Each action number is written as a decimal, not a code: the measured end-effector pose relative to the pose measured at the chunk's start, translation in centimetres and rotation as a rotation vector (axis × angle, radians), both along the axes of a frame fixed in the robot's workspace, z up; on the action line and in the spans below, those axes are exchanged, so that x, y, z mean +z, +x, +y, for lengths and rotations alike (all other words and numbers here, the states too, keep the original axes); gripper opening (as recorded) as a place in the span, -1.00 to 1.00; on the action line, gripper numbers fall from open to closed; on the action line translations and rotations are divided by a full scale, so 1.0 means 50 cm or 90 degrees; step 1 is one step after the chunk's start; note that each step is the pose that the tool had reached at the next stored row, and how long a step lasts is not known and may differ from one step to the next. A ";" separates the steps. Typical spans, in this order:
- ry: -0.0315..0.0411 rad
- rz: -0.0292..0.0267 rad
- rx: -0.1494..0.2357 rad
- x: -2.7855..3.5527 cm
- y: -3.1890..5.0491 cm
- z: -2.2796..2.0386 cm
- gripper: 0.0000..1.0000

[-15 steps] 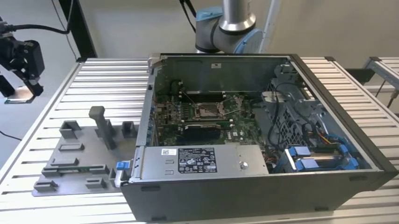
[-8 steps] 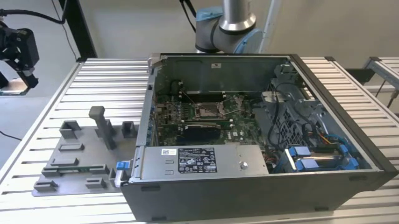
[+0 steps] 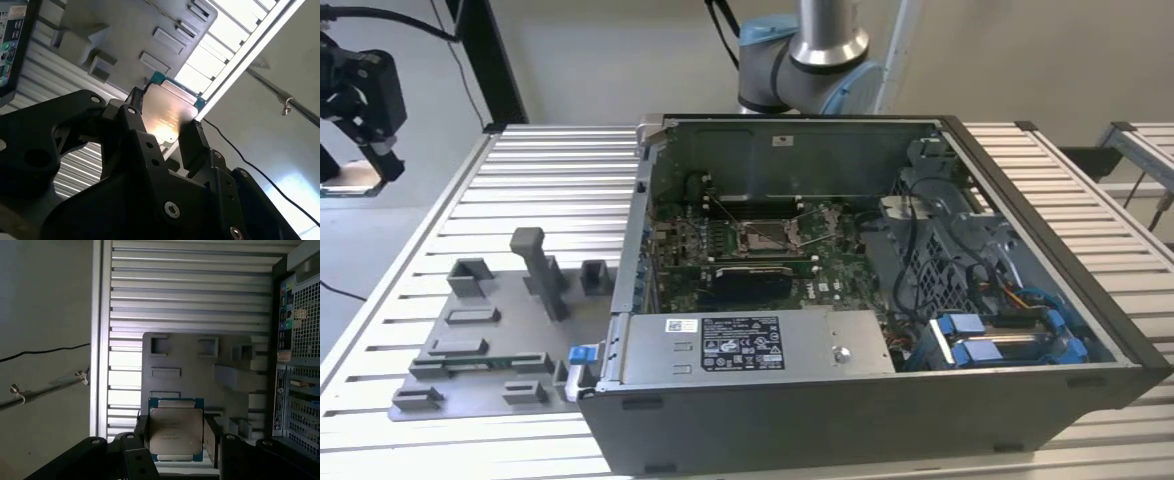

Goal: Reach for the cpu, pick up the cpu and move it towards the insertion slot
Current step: 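Pick up the cpu and move it towards the insertion slot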

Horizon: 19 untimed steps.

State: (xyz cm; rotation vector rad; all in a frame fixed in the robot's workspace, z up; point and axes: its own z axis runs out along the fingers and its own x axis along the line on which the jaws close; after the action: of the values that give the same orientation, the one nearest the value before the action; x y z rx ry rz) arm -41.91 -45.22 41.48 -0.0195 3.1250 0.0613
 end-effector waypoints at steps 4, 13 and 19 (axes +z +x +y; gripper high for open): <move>0.0000 0.0005 0.000 0.000 0.034 0.0001 -1.00; 0.0001 0.0006 0.000 0.000 0.115 0.0001 -1.00; 0.0001 0.0006 0.000 0.000 0.168 0.0001 -1.00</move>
State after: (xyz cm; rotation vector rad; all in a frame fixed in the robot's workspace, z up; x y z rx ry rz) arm -33.50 -45.22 41.48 -0.0194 3.1259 0.0615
